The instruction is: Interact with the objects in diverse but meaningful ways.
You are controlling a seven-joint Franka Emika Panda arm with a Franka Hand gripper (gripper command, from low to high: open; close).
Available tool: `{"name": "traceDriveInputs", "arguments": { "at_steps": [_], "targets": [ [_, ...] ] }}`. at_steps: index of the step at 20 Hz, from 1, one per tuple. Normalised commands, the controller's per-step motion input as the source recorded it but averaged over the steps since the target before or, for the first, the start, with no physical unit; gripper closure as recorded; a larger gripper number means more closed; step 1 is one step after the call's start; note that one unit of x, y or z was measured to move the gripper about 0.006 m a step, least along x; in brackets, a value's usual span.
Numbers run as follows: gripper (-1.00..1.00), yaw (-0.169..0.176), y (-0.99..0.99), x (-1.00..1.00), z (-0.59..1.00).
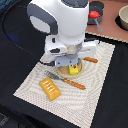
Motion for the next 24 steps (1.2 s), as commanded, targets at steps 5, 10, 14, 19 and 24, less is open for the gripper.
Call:
{"name": "traceDriveInputs", "arguments": {
  "at_steps": [5,10,14,19,24],
  "targets": [
    [1.0,-0.012,0.11,0.0,-0.05],
    [1.0,-0.024,0.25,0.06,0.37],
    [1.0,-0.06,0.43,-0.2,1.0],
    [1.0,-0.006,0.45,-0.43,0.96],
    [1.0,0.0,0.46,-0.41,0.86]
  ]
}}
